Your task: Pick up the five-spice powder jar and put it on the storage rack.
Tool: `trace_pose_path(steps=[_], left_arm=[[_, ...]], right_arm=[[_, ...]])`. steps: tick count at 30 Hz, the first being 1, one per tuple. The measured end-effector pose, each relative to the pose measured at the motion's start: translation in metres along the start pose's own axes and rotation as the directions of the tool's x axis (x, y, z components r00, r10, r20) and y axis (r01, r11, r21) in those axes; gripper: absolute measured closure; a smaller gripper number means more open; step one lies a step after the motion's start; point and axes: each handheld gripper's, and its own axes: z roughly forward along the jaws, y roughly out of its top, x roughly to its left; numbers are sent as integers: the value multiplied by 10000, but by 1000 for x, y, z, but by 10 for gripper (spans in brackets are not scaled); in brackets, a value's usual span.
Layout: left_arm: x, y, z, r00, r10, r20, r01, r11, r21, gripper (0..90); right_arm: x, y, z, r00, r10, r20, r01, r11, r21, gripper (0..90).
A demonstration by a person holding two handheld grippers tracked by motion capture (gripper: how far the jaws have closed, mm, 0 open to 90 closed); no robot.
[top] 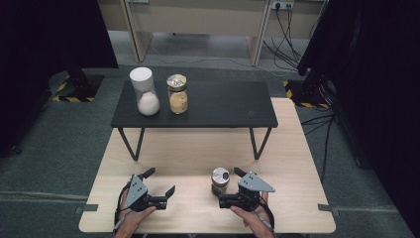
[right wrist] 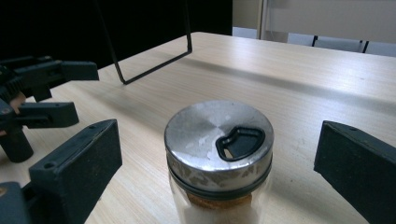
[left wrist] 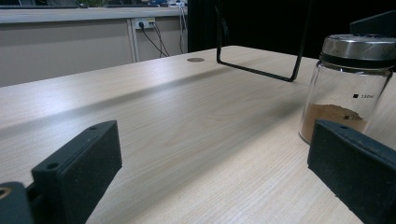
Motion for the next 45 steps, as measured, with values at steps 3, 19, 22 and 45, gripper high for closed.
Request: trace_pose_path(steps=[3,19,22,45], left_arm=[[0,0,0,10000,-9,-2,9,10000,-5,20],[0,0,0,10000,-6,-4,6,10000,0,20],[0,0,0,10000,-7,-5,7,10000,0,20],[0,0,0,10000,-1,3,1,10000,0,20]], right_arm=[[-1,-2,2,10000,-75,63,75,10000,41,14],[-3,-14,14,9993,-292,224,287,9993,235,64],[-3,-15,15,9992,-313,247,307,9992,254,79],[-6,-25,29,9999,-19,-120,26,9982,591,291]])
